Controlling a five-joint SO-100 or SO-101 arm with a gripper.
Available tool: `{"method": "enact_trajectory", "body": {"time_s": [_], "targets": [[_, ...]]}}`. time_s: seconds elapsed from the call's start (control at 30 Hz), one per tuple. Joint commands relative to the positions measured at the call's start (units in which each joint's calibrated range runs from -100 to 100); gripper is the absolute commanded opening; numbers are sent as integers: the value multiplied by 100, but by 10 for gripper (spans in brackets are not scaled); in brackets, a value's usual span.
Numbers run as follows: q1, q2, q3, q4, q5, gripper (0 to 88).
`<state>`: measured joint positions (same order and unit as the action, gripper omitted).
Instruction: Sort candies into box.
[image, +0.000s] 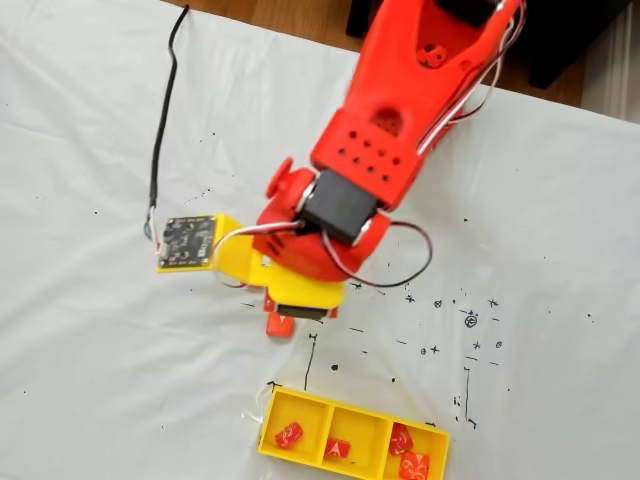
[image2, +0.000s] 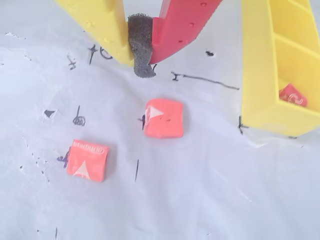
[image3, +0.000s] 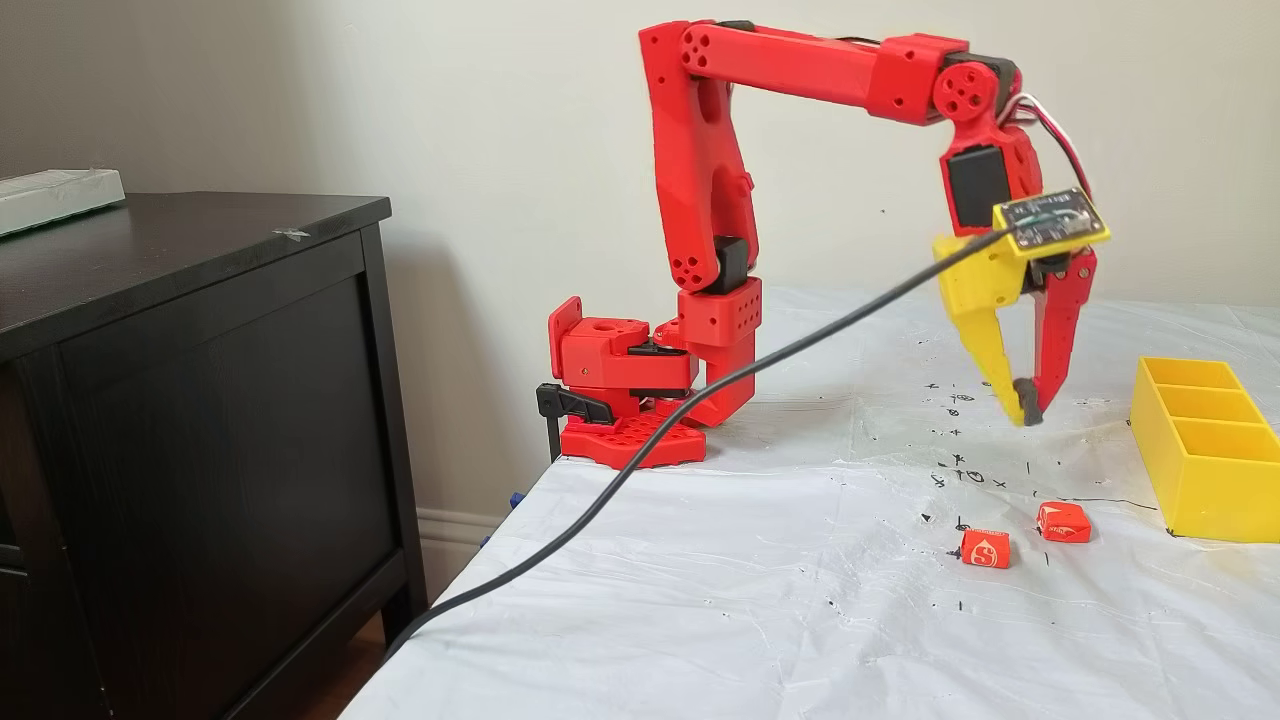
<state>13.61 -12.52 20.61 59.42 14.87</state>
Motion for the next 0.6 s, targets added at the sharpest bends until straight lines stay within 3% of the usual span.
{"method": "enact_trajectory", "body": {"time_s": [0.0, 0.33, 0.57], "targets": [[115, 64, -719, 71, 88, 1], [269, 437, -709, 112, 274, 53], [269, 683, -846, 104, 293, 224]]}}
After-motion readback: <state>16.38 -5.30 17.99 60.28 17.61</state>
